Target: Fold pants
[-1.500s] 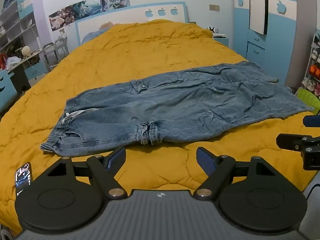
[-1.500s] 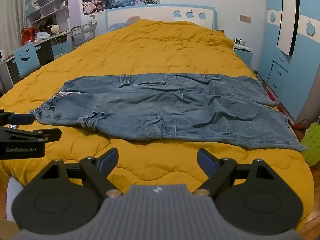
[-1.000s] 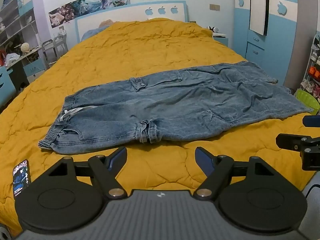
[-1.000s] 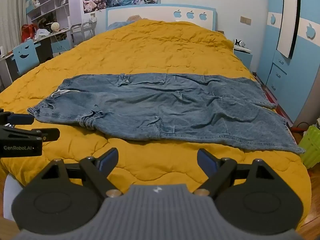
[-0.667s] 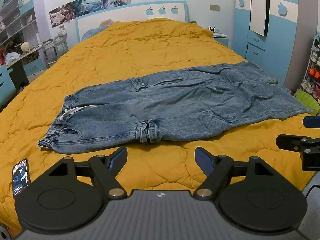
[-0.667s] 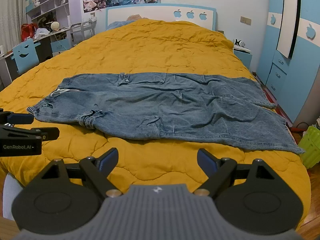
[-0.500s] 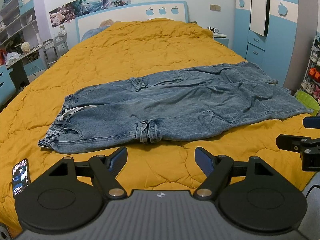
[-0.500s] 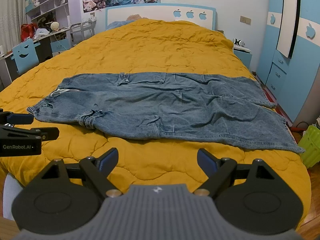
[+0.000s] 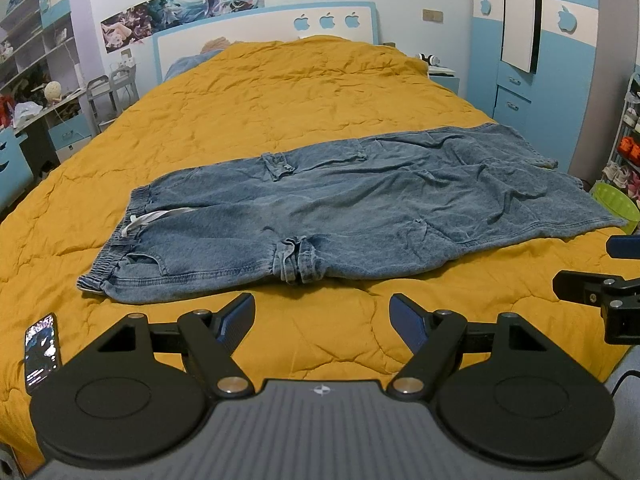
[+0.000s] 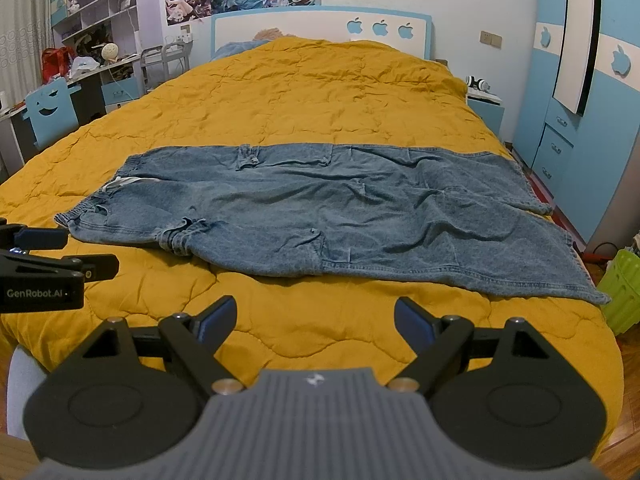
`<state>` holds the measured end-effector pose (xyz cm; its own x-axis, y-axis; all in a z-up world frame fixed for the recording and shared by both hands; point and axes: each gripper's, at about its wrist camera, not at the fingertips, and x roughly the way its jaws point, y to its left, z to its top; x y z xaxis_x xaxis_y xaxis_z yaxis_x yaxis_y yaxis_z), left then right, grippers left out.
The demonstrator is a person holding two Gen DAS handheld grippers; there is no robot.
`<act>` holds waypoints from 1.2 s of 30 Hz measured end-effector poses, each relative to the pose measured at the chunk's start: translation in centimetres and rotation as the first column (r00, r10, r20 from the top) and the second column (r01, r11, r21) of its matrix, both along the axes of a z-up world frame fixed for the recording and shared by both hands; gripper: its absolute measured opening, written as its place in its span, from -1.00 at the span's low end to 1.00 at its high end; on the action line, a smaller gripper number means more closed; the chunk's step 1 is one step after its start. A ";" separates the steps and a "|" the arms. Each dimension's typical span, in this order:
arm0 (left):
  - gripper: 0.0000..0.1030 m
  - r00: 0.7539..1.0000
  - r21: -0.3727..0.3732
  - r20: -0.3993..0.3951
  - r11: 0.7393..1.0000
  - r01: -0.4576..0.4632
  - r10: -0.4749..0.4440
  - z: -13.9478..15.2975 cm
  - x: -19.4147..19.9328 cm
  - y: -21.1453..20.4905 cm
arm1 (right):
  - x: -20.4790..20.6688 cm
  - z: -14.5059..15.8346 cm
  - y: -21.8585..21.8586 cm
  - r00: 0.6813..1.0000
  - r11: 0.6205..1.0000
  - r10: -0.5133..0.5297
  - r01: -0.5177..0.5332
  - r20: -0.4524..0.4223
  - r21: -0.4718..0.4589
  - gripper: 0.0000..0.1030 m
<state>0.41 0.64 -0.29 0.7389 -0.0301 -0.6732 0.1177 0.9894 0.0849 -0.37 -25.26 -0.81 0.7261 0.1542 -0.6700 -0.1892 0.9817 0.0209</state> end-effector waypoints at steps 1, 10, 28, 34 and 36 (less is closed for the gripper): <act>0.74 1.000 0.000 0.000 1.000 0.000 0.000 0.0 0.0 0.0 | 0.0 0.0 0.0 1.000 1.000 0.000 0.000 0.000 0.000 0.59; 0.74 1.000 -0.002 0.000 1.000 -0.001 0.001 -0.1 0.0 0.1 | -0.2 -0.1 0.1 1.000 1.000 -0.002 0.002 0.000 0.000 0.59; 0.73 1.000 -0.006 0.005 1.000 0.001 -0.001 0.0 -0.1 0.0 | -0.2 -0.2 0.0 1.000 1.000 -0.008 0.008 0.002 -0.001 0.59; 0.73 1.000 -0.010 0.004 1.000 -0.001 0.001 -0.2 -0.2 -0.3 | -0.1 -0.1 0.0 1.000 1.000 -0.007 0.007 0.002 0.000 0.59; 0.73 1.000 -0.009 0.004 1.000 0.000 0.000 -0.2 -0.2 -0.3 | -0.2 -0.1 0.0 1.000 1.000 -0.009 0.009 0.002 0.000 0.59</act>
<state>0.25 0.38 -0.48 0.7416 -0.0359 -0.6699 0.1172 0.9902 0.0766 -0.53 -25.30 -0.94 0.7289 0.1477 -0.6685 -0.1809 0.9833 0.0201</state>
